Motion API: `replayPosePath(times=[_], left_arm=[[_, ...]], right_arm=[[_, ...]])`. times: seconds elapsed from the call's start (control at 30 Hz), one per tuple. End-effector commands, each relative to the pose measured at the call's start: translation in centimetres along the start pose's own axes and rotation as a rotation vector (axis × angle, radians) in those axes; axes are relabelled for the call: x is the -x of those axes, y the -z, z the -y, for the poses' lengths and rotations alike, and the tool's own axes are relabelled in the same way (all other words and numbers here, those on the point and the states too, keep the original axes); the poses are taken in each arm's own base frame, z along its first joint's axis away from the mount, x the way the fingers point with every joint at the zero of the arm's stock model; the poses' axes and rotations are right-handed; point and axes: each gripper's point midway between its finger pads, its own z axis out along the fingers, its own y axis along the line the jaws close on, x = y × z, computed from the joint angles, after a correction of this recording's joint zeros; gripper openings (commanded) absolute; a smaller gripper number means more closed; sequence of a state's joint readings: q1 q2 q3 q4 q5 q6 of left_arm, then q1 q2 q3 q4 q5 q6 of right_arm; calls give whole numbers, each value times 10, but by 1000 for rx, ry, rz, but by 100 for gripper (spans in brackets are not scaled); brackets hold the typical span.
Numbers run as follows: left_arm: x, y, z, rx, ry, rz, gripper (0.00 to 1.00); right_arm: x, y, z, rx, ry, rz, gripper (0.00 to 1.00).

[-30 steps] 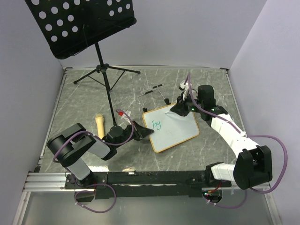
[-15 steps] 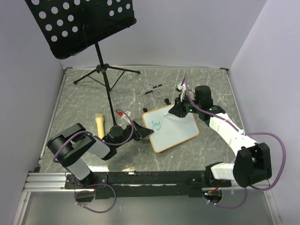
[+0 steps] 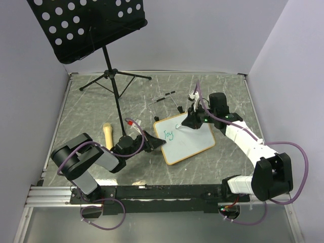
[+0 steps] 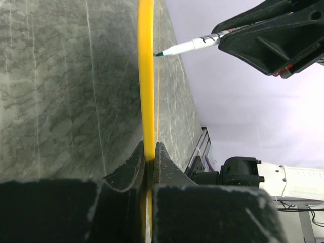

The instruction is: Write a sentence on the whiteboard

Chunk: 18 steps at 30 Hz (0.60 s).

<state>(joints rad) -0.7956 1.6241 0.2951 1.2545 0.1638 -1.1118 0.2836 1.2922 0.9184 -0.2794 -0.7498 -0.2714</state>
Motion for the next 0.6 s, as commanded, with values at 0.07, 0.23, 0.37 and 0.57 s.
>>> replayPosePath(times=[0.07, 0.23, 0.37, 0.57], left_arm=[[47, 7, 88, -328, -80, 185, 1], [49, 8, 88, -324, -82, 192, 1], [51, 8, 86, -319, -80, 198, 1], [56, 8, 83, -313, -72, 210, 1]], right_arm=[[8, 3, -2, 12, 46, -5, 0], [3, 3, -1, 15, 39, -22, 0], [0, 4, -2, 22, 34, -33, 0], [-6, 3, -2, 33, 24, -51, 0]])
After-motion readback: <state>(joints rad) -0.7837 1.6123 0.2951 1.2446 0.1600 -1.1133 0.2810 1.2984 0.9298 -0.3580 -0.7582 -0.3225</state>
